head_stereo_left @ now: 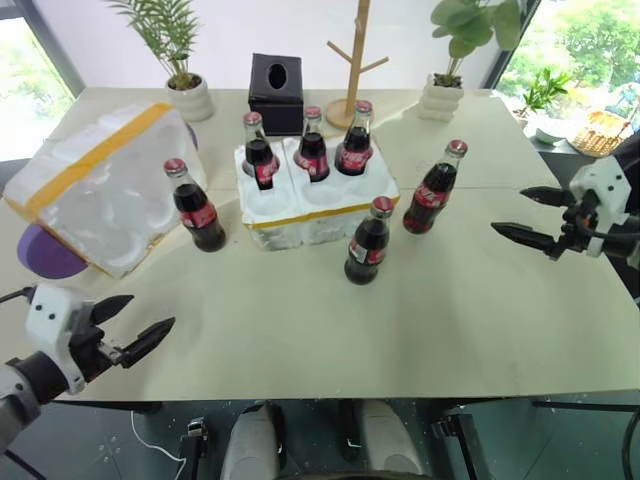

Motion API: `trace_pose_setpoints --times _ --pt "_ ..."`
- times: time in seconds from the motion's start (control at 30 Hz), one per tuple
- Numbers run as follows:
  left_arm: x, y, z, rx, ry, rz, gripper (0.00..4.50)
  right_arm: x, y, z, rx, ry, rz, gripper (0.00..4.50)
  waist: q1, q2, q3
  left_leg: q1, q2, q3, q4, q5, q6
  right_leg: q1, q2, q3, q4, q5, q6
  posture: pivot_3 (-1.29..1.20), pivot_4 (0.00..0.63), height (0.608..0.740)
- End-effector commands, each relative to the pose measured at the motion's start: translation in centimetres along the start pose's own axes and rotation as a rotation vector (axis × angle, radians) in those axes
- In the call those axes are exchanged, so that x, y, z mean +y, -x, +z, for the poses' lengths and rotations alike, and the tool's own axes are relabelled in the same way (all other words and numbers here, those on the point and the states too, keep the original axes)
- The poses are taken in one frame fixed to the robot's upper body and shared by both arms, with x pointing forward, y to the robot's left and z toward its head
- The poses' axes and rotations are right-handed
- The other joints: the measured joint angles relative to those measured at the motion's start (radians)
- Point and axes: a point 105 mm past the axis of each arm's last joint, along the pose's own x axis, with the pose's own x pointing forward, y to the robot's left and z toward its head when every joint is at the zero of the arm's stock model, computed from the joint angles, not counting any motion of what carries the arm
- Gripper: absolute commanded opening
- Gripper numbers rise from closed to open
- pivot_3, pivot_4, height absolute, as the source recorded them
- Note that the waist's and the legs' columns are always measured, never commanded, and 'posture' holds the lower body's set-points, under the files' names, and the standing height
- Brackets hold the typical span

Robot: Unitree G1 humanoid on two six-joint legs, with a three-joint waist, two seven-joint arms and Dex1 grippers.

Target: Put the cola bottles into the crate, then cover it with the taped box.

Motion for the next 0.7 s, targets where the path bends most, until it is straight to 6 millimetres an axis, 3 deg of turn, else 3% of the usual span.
trace_pose_setpoints --times 0.03,0.43,0.6,0.7 --pt "-0.3 -0.2 0.7 -0.025 -0.034 -0.022 4.49 -0.5 0.6 1.1 -0.040 0.031 -0.030 4.50 -0.001 0.000 0.000 0.000 0.000 0.000 0.000 0.000 0.000 0.000 0.000 0.000 0.000 0.000 0.000 0.00 0.150 0.740" --pt "1.6 -0.8 2.3 -0.121 0.018 0.070 4.49 0.3 0.4 1.3 -0.059 0.006 -0.007 4.50 0.000 0.000 0.000 0.000 0.000 0.000 0.000 0.000 0.000 0.000 0.000 0.000 0.000 0.000 0.000 0.00 0.150 0.740" --pt "2.3 -1.4 5.0 -0.228 0.036 0.078 4.49 0.6 1.4 4.2 -0.118 -0.085 0.050 4.50 0.002 0.000 0.000 0.000 0.000 0.000 0.001 0.000 0.000 0.001 0.000 0.000 0.000 0.000 0.000 0.00 0.150 0.740" --pt "3.9 -2.5 6.8 -0.292 0.031 0.142 4.49 2.5 2.9 8.2 -0.178 -0.108 0.180 4.50 0.005 0.002 0.001 0.000 0.000 0.000 0.001 0.000 0.000 0.001 0.000 0.000 0.001 0.000 0.000 0.00 0.150 0.740"
